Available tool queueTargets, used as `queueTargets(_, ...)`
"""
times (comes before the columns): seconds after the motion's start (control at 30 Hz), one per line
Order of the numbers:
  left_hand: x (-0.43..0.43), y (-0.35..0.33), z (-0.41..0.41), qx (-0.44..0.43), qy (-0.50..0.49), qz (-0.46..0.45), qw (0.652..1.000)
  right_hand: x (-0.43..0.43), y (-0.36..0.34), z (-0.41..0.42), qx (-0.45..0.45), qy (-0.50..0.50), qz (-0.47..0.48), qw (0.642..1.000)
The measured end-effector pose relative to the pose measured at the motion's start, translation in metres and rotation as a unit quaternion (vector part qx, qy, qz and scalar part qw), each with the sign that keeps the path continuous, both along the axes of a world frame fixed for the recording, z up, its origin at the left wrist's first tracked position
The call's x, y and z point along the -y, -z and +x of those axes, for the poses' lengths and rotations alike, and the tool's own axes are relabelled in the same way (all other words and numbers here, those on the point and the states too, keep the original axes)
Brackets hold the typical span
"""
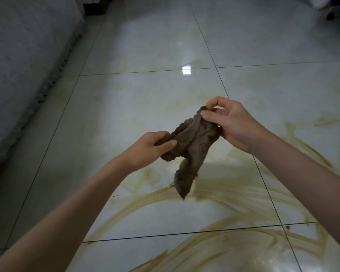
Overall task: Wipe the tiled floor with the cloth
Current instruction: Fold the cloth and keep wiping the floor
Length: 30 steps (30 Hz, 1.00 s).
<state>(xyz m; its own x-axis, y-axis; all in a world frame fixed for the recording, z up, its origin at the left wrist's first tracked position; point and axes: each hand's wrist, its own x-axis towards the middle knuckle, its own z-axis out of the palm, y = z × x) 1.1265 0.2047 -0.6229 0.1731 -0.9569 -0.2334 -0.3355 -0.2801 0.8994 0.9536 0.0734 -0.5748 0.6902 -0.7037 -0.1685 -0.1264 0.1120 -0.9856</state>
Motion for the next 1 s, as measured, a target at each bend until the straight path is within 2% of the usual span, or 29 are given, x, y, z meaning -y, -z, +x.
queueTargets(0.23, 0.007, -0.007, -0.003, -0.181, -0.048, 0.013, 0.982, 0.005, -0.008, 0.027, -0.046, 0.074, -0.087, 0.992)
queueTargets(0.3, 0.005, -0.007, 0.0, -0.143, -0.052, 0.016, 0.988, 0.009, -0.008, 0.035, -0.054, 0.077, -0.092, 0.991)
queueTargets(0.4, 0.006, -0.003, 0.013, 0.022, -0.078, 0.002, 0.997, 0.012, -0.001, 0.048, -0.097, 0.069, -0.112, 0.987)
queueTargets(0.43, 0.006, -0.002, 0.019, 0.046, -0.099, -0.013, 0.994, 0.013, 0.001, 0.053, -0.105, 0.071, -0.112, 0.986)
queueTargets(0.53, 0.003, -0.005, 0.039, -0.009, -0.14, -0.047, 0.989, 0.015, 0.006, 0.07, -0.104, 0.085, -0.077, 0.988)
queueTargets(0.67, -0.002, -0.016, 0.066, -0.063, -0.147, -0.013, 0.987, 0.015, 0.003, 0.097, -0.087, 0.082, -0.061, 0.991)
queueTargets(0.77, -0.003, -0.027, 0.092, -0.057, -0.169, 0.005, 0.984, 0.012, -0.009, 0.12, -0.056, 0.068, -0.081, 0.993)
queueTargets(0.9, -0.01, -0.041, 0.114, -0.033, -0.151, -0.023, 0.988, 0.007, -0.02, 0.133, -0.019, 0.043, -0.119, 0.992)
queueTargets(1.0, -0.026, -0.038, 0.112, -0.056, -0.14, -0.061, 0.987, -0.005, -0.01, 0.122, -0.043, 0.004, -0.13, 0.991)
